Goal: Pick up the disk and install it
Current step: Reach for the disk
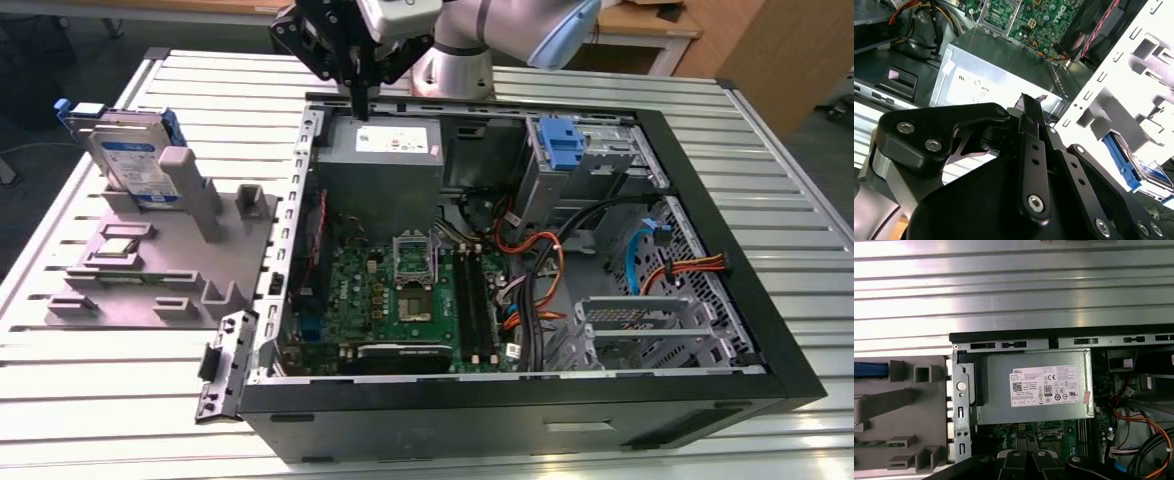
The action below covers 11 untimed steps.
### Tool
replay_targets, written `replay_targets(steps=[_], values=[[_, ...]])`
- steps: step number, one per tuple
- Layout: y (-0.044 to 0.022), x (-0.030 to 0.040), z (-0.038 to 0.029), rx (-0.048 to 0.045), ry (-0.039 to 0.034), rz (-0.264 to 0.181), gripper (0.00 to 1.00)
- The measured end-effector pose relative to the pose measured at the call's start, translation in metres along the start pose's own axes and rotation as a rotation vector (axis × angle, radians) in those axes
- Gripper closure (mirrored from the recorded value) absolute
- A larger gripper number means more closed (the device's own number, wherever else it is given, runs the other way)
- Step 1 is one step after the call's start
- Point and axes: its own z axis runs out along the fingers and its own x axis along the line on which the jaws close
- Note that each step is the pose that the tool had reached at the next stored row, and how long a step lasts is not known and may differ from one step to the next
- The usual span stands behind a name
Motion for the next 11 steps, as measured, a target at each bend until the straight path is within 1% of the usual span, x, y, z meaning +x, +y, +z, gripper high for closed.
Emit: replay_targets(steps=[4,11], values=[[0.0012,0.0036,0.0,0.0001,0.0004,0.0,0.9],[0.0015,0.0042,0.0001,0.0,0.0006,0.0,0.9]])
